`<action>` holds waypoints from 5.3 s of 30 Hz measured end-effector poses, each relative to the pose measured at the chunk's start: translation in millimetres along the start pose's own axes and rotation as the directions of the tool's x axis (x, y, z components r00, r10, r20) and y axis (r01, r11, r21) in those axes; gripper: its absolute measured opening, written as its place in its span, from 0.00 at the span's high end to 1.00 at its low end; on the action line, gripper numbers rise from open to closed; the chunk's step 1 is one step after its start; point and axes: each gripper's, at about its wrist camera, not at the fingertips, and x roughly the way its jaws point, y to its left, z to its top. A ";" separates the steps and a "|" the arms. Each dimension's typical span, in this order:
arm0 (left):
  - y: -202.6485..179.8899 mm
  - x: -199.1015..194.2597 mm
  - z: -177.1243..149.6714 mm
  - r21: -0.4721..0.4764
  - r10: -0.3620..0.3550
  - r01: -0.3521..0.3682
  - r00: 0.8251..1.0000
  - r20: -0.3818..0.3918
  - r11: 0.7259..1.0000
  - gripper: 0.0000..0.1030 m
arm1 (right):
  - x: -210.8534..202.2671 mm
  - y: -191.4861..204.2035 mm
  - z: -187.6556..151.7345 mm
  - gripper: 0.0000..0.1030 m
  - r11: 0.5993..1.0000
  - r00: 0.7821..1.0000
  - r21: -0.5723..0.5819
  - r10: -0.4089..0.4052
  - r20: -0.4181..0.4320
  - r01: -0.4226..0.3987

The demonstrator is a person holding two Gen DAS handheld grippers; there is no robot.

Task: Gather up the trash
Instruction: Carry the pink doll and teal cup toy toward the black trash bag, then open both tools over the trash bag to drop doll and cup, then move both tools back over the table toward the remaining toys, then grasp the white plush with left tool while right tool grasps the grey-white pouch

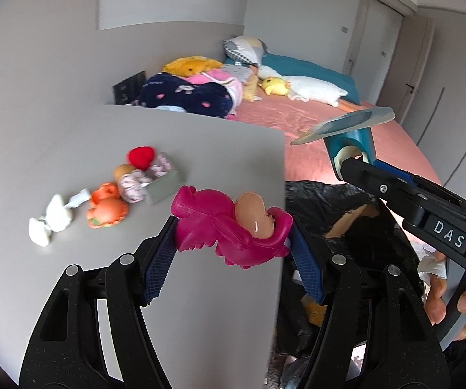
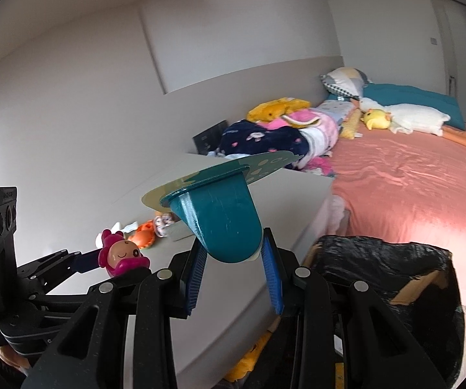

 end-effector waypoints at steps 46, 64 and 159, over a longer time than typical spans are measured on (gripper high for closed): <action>-105.5 64.7 14.1 0.187 -0.166 0.184 0.980 -0.110 0.965 0.06 | -47.5 -148.4 -9.3 0.17 0.878 0.924 0.304 -0.383 -0.016 0.369; -81.1 65.5 18.5 0.183 -0.160 0.177 0.982 -0.103 0.967 0.06 | -25.1 -127.0 1.1 0.17 0.884 0.926 0.286 -0.376 -0.034 0.369; 231.9 39.6 -3.7 -0.224 0.158 -0.168 0.985 -0.061 0.960 0.79 | 193.4 79.5 14.7 0.76 0.997 0.975 0.058 -0.035 -0.219 0.049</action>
